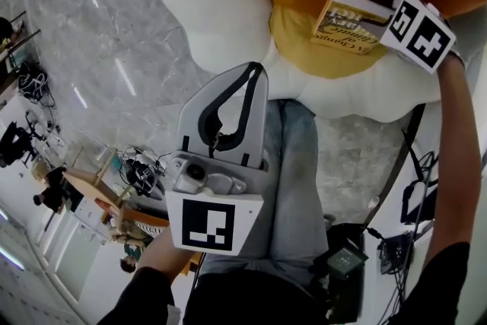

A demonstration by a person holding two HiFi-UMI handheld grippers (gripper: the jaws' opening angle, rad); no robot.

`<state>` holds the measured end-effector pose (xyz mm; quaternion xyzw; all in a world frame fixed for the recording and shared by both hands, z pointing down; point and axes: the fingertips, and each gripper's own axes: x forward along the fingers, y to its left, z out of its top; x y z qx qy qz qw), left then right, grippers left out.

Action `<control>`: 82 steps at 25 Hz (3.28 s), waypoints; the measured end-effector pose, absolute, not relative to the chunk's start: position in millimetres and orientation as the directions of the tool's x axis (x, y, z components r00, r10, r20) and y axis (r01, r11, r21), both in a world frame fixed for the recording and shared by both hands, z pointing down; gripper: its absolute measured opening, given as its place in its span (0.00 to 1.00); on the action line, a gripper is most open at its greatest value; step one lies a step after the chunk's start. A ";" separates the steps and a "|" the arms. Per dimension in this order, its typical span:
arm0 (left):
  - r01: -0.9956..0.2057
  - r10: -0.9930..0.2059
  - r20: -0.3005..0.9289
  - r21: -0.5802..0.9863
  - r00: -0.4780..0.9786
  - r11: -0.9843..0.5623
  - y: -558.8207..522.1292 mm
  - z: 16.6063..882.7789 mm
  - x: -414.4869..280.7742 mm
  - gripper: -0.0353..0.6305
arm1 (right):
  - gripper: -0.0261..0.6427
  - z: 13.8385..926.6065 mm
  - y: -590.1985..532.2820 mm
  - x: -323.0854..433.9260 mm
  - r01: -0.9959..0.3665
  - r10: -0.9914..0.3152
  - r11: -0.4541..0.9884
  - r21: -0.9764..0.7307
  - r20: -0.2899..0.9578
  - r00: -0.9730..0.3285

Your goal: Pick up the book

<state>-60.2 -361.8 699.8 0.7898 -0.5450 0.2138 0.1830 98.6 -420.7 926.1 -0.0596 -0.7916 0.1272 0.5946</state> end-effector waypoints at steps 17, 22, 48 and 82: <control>-0.940 -0.787 0.538 0.033 0.303 -0.339 -360.6 680.4 -66.9 0.07 | 0.28 946.2 -340.2 94.4 0.022 0.351 0.935 -0.353 0.916 -0.194; -0.940 -0.798 0.516 0.040 0.311 -0.340 -357.3 679.5 -52.0 0.07 | 0.28 952.8 -326.6 105.6 -0.010 0.314 0.948 -0.318 0.940 -0.132; -0.942 -0.844 0.436 0.025 0.312 -0.335 -339.6 541.3 -56.5 0.07 | 0.27 785.6 -318.6 97.3 -0.249 0.118 0.948 -0.200 0.944 -0.307; -0.928 -0.932 0.159 -0.135 0.326 -0.348 -318.0 314.8 -65.2 0.07 | 0.27 355.8 -354.3 111.1 -0.555 -0.486 0.832 0.014 0.503 -0.715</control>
